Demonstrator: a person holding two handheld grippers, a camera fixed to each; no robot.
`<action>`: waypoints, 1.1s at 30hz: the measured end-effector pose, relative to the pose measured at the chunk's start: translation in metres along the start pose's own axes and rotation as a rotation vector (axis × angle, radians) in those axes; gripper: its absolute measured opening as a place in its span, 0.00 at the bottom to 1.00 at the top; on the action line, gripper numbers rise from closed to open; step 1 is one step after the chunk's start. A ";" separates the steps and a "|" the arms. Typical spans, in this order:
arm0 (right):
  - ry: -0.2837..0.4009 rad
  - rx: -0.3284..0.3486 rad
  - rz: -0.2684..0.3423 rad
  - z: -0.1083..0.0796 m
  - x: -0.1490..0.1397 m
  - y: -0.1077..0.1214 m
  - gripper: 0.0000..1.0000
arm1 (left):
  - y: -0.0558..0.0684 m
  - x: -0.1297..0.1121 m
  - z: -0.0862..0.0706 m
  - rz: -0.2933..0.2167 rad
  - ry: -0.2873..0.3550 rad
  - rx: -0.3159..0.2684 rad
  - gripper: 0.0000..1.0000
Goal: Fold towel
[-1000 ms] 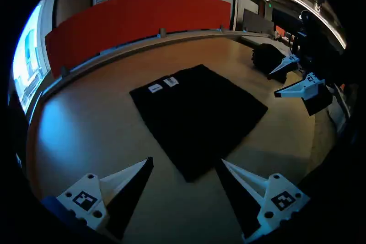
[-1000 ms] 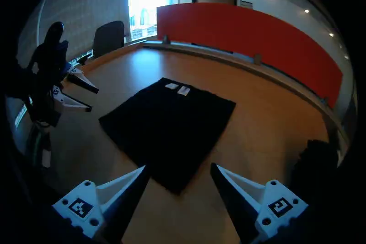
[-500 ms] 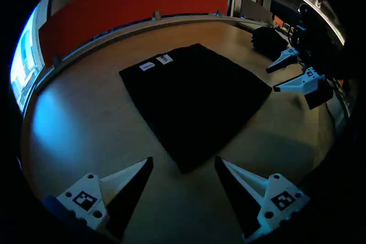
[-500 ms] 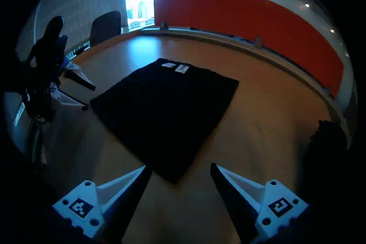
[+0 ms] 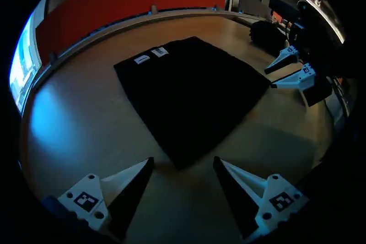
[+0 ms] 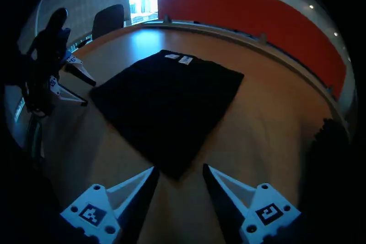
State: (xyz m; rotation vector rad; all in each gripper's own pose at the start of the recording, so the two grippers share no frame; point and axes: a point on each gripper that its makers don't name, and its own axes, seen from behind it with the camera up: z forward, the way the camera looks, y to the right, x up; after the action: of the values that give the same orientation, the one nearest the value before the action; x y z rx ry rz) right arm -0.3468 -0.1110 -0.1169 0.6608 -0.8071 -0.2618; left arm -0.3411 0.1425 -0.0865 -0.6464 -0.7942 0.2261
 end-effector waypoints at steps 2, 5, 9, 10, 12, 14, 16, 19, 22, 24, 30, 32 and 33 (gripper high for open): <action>-0.009 0.008 -0.006 0.000 -0.003 -0.001 0.64 | 0.001 0.000 0.001 0.000 0.000 -0.001 0.88; -0.014 0.013 -0.013 -0.001 -0.006 -0.001 0.61 | -0.001 0.000 0.001 -0.006 -0.002 0.011 0.78; -0.014 0.016 -0.006 0.000 -0.005 -0.002 0.59 | -0.002 -0.001 0.002 -0.008 -0.005 0.014 0.76; -0.013 0.016 -0.003 0.000 -0.004 -0.002 0.58 | -0.002 -0.001 0.002 -0.007 -0.006 0.015 0.76; -0.009 0.017 0.001 0.001 -0.003 -0.003 0.58 | -0.002 -0.001 0.002 -0.005 -0.007 0.016 0.76; -0.006 0.016 0.000 0.001 -0.003 -0.002 0.58 | -0.002 -0.001 0.002 -0.003 -0.008 0.018 0.76; -0.005 0.014 -0.003 0.001 -0.003 -0.002 0.54 | -0.002 -0.001 0.003 -0.002 -0.009 0.022 0.76; -0.004 0.011 -0.004 0.002 -0.003 -0.002 0.42 | -0.003 -0.001 0.003 -0.001 -0.011 0.031 0.69; -0.005 0.008 -0.001 0.002 -0.003 -0.001 0.28 | -0.005 0.000 0.004 -0.004 -0.013 0.040 0.66; -0.006 0.007 0.000 0.002 -0.003 -0.002 0.26 | -0.005 0.000 0.004 -0.007 -0.016 0.042 0.61; -0.009 0.011 0.004 0.002 -0.003 -0.003 0.21 | -0.004 0.000 0.005 -0.005 -0.022 0.045 0.55; -0.010 0.011 0.008 0.002 -0.003 -0.003 0.21 | -0.003 0.001 0.005 -0.007 -0.024 0.047 0.55; -0.010 0.011 0.008 0.002 -0.003 -0.003 0.21 | -0.003 0.001 0.005 -0.008 -0.025 0.048 0.55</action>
State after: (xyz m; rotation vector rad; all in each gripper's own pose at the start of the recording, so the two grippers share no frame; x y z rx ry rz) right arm -0.3500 -0.1133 -0.1196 0.6669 -0.8210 -0.2535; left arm -0.3442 0.1427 -0.0814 -0.5967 -0.8124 0.2458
